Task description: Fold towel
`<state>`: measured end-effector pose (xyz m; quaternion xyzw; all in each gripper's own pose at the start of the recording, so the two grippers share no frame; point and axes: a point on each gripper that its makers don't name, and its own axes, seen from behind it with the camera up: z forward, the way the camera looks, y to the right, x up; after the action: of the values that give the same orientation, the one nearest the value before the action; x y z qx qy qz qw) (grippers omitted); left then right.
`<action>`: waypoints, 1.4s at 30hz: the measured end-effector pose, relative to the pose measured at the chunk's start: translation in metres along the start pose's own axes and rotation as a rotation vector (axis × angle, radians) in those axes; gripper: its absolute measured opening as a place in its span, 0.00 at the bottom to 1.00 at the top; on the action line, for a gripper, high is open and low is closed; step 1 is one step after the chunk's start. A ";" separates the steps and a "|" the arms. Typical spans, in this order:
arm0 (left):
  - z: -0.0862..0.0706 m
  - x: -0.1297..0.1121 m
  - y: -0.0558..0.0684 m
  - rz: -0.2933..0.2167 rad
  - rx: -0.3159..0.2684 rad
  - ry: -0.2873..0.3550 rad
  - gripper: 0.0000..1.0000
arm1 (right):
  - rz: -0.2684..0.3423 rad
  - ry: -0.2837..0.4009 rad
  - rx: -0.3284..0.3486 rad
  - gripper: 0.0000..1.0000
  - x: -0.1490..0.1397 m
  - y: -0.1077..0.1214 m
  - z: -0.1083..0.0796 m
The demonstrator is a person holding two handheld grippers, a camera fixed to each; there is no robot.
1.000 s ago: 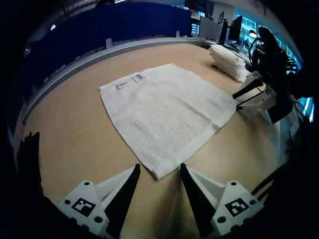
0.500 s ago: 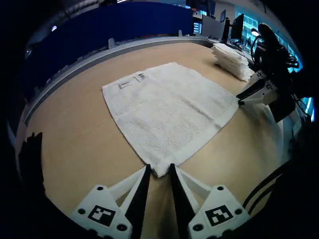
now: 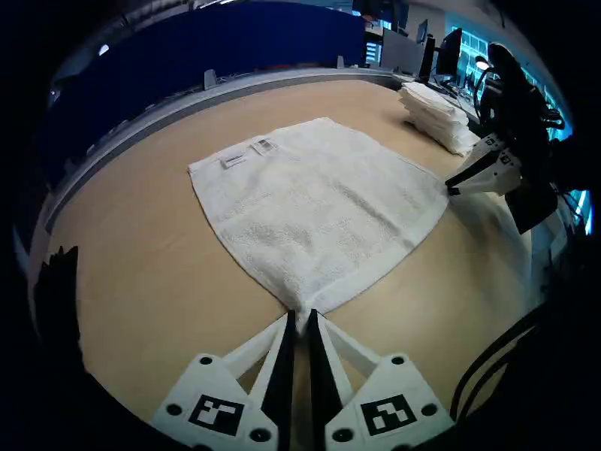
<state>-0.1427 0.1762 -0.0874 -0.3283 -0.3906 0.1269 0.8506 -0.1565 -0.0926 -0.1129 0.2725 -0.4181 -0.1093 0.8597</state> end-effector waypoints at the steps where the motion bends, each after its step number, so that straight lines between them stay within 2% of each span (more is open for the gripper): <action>1: -0.001 0.000 0.000 -0.002 0.000 0.001 0.12 | -0.001 0.001 0.001 0.08 0.000 0.000 -0.001; 14: -0.007 0.009 0.005 -0.004 -0.007 0.012 0.11 | 0.018 0.007 0.010 0.08 0.009 0.000 -0.006; 22: -0.020 0.017 0.007 -0.020 -0.009 0.011 0.11 | 0.028 0.032 0.020 0.07 0.027 -0.001 -0.022; 32: -0.051 0.015 0.014 -0.028 -0.020 -0.044 0.11 | 0.017 0.030 0.045 0.07 0.036 -0.012 -0.058; 38: -0.074 0.007 0.029 -0.041 -0.049 -0.084 0.11 | 0.024 0.017 0.064 0.07 0.032 -0.025 -0.081; 42: -0.083 0.004 0.035 -0.047 -0.056 -0.097 0.11 | 0.037 0.013 0.071 0.07 0.032 -0.030 -0.088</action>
<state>-0.0764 0.1659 -0.1481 -0.3365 -0.4422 0.1117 0.8239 -0.0668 -0.0971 -0.1531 0.2959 -0.4212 -0.0768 0.8539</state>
